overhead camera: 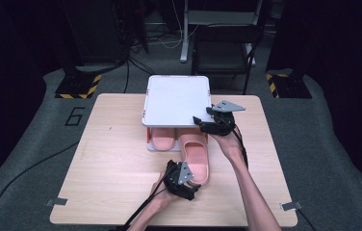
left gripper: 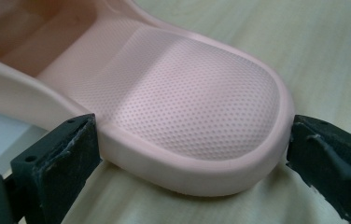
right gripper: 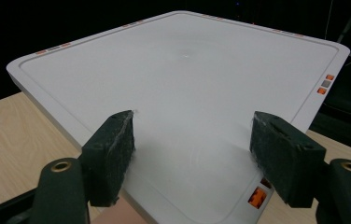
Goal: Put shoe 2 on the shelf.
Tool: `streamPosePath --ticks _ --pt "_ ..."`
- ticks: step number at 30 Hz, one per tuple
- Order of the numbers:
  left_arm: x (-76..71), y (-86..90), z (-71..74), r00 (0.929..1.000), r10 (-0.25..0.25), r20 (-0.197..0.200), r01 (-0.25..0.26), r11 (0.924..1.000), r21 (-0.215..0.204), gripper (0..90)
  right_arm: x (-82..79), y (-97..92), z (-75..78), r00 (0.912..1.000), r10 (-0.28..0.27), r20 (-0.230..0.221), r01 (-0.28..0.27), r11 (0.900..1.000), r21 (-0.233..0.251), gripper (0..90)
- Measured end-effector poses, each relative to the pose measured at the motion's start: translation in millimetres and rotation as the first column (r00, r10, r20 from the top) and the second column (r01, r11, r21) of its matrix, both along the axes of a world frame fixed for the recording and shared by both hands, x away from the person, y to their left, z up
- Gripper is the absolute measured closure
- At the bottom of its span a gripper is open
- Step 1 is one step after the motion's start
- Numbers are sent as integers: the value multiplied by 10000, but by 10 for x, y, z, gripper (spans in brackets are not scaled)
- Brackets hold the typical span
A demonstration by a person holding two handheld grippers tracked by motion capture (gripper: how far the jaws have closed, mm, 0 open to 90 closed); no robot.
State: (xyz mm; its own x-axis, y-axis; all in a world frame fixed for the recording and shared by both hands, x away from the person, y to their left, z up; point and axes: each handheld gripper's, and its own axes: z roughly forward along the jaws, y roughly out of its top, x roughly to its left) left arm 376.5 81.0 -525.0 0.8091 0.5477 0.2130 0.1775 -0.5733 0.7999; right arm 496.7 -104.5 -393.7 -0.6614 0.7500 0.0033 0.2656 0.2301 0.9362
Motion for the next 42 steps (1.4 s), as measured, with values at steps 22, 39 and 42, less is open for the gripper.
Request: streamPosePath --ticks 22,39,42 --pt "659 64 51 9449 3246 -432 -3275 9359 -1298 183 3 6 -5 10000 -31 44 31 10000 45 307" --pt "714 203 106 9531 2863 -987 -3002 9361 -1834 201 9 -1 -8 10000 14 67 -15 9999 110 307" --pt "560 444 238 9660 2455 -808 -2577 9388 -2287 150 9 -4 -11 10000 20 53 -21 9999 116 306"
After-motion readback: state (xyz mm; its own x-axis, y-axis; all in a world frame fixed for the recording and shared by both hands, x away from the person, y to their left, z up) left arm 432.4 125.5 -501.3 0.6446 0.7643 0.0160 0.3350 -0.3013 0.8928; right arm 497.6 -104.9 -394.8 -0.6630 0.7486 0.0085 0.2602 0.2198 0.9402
